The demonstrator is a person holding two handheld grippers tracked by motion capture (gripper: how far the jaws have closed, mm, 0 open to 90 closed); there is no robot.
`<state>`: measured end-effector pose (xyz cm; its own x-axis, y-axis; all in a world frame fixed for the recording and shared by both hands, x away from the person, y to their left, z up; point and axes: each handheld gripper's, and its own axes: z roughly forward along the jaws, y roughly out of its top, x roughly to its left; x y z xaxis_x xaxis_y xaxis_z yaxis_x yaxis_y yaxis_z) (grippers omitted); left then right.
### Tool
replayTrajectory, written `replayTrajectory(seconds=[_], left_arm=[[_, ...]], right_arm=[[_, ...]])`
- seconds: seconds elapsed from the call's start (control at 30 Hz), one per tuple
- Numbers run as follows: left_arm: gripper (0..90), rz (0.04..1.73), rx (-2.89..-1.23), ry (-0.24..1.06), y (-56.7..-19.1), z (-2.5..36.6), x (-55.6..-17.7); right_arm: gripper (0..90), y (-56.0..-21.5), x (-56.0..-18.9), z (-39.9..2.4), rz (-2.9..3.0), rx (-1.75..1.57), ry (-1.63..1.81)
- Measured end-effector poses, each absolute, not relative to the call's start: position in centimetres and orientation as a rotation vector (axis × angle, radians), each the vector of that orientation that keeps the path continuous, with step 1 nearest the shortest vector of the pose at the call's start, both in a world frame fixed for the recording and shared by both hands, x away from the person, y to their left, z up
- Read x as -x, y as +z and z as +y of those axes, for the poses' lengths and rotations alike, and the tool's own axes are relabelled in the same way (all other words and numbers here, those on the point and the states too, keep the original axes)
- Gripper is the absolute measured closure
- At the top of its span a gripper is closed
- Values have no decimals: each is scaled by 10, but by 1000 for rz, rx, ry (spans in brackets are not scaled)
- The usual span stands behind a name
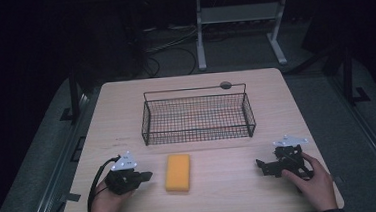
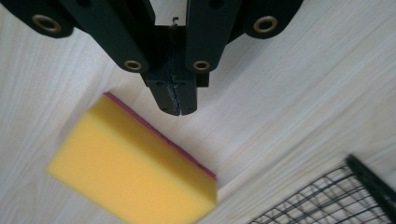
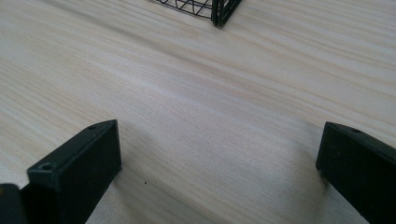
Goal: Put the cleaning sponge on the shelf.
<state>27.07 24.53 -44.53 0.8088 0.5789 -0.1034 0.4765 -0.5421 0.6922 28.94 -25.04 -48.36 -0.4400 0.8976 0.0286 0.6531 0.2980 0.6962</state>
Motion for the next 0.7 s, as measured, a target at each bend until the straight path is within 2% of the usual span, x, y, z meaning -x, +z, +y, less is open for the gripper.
replayTrajectory(seconds=[0.7], left_arm=[[895,647,-2317,78,-450,213,-264]], right_arm=[[0,-484,-289,-250,2204,-1393,918]])
